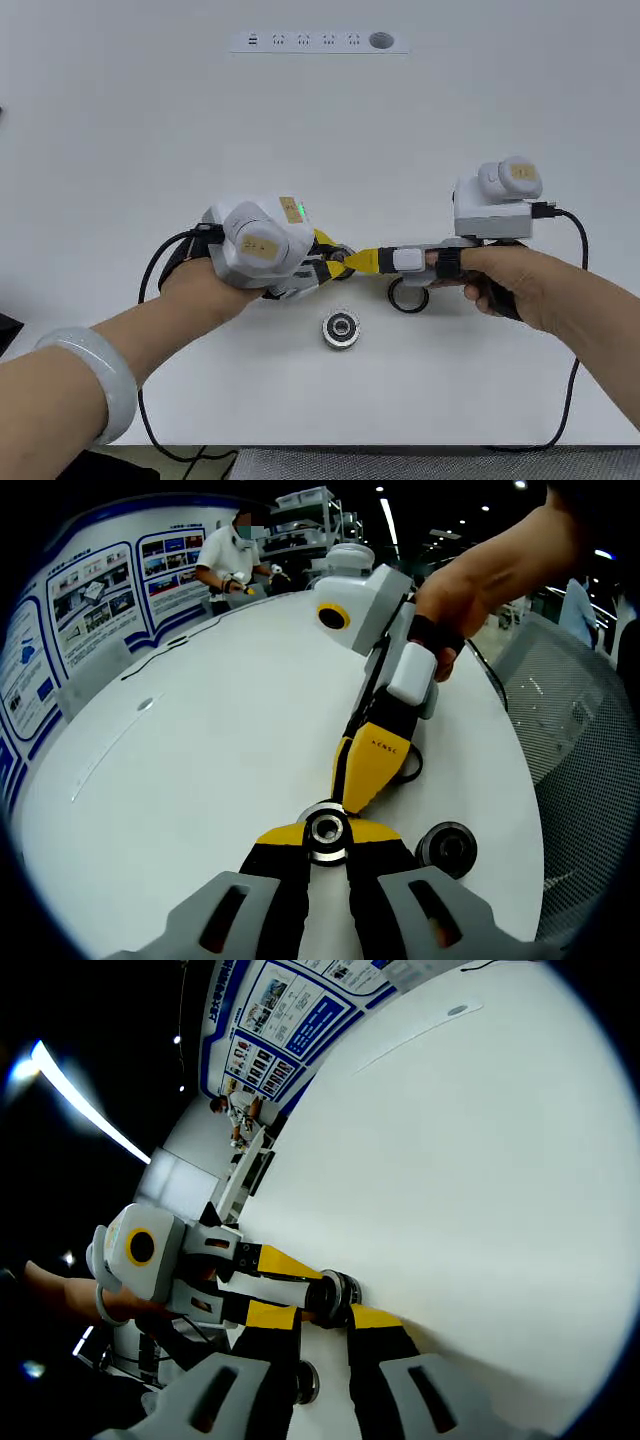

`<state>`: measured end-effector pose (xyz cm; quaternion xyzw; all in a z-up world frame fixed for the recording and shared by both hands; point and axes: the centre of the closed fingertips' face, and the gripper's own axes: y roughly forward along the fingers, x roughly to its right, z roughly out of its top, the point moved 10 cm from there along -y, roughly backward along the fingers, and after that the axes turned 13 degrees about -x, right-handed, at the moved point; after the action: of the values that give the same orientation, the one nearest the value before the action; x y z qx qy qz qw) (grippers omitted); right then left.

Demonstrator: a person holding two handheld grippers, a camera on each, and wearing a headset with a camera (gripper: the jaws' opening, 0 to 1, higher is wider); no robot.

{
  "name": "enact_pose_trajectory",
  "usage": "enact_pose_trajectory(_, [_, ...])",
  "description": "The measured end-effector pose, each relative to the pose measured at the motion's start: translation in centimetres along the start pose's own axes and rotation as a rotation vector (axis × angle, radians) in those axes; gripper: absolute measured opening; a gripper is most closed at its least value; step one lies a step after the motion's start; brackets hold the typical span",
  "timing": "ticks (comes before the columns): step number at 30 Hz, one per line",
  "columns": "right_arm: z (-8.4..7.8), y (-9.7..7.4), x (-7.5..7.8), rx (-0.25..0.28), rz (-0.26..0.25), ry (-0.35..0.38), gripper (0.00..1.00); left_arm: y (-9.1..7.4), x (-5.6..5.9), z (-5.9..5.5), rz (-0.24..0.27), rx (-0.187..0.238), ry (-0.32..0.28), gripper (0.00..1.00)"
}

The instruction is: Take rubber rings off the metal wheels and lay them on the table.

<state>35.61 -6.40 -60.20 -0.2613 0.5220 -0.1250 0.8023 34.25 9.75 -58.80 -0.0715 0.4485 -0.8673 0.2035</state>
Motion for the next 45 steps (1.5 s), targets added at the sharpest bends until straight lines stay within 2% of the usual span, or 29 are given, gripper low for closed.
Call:
enact_pose_trajectory(12, [0.1,0.1,0.0,0.008,-0.009,-0.010,0.12,0.0,0.0,0.0,0.001,0.001,-0.001,0.13])
enact_pose_trajectory(14, [0.1,0.1,0.1,0.011,-0.014,-0.008,0.13,0.0,0.0,0.0,0.001,0.001,-0.001,0.13])
enact_pose_trajectory(17, [0.1,0.2,0.4,0.013,-0.049,-0.025,0.20,-0.1,0.0,0.0,0.001,0.000,-0.001,0.13])
enact_pose_trajectory(21, [0.2,0.6,0.3,0.015,-0.044,-0.024,0.24,0.0,-0.2,-0.1,0.000,0.002,-0.002,0.13])
enact_pose_trajectory(26, [0.3,0.9,0.2,0.018,-0.009,0.004,0.25,0.0,-0.1,-0.1,0.000,0.001,-0.001,0.13])
enact_pose_trajectory(35, [0.0,0.3,0.0,0.020,0.000,-0.008,0.21,-0.1,-0.1,0.0,-0.001,0.003,0.000,0.13])
enact_pose_trajectory(38, [-0.3,0.1,0.0,0.019,0.011,-0.010,0.14,-0.1,-0.1,0.0,-0.001,0.004,-0.001,0.13])
enact_pose_trajectory(45, [-0.3,0.3,0.1,0.021,0.007,-0.007,0.16,-0.1,-0.1,0.0,-0.001,0.006,-0.002,0.13])
